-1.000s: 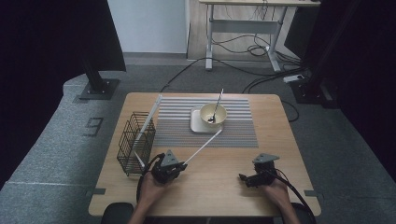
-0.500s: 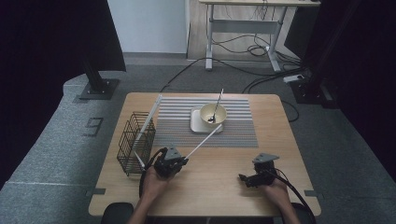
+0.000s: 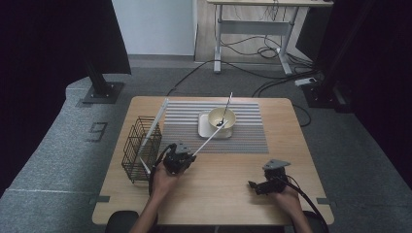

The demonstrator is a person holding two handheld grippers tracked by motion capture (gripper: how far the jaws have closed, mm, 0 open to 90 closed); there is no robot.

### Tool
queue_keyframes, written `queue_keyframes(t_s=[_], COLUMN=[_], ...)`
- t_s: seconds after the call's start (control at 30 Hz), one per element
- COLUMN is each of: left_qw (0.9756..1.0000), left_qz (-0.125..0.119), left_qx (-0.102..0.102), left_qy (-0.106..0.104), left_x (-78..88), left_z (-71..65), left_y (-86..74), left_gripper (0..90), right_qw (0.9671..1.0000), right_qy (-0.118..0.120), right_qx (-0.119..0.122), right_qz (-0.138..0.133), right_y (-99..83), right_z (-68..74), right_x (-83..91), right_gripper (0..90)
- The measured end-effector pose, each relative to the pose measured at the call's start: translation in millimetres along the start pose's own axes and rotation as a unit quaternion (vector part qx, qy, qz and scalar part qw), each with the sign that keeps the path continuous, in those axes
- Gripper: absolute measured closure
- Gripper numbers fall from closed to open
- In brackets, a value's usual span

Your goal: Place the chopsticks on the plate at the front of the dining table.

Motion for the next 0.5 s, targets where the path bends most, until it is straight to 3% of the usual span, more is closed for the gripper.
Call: queue_keyframes(t_s=[0.5], left_qw=[0.9993], left_qz=[0.012], left_qx=[0.025], left_qy=[0.024], left_x=[-19.9], left_z=[26.8], left_y=[20.0], left_gripper=[85.4], right_qw=[1.0], right_qy=[0.0], right_qx=[0.0], right_qz=[0.0], right_y=[0.0], right_z=[0.0], right_x=[0.0], right_gripper=[0.0])
Point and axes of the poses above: each handheld gripper's, and its own axes: x roughly backward along the jaws, y roughly out of its top, z roughly to its left, the point moved 2 cm from there along -x, roughly forward along the jaws, and after that the axes turned 1 degree about -y, right-handed, at the moved point
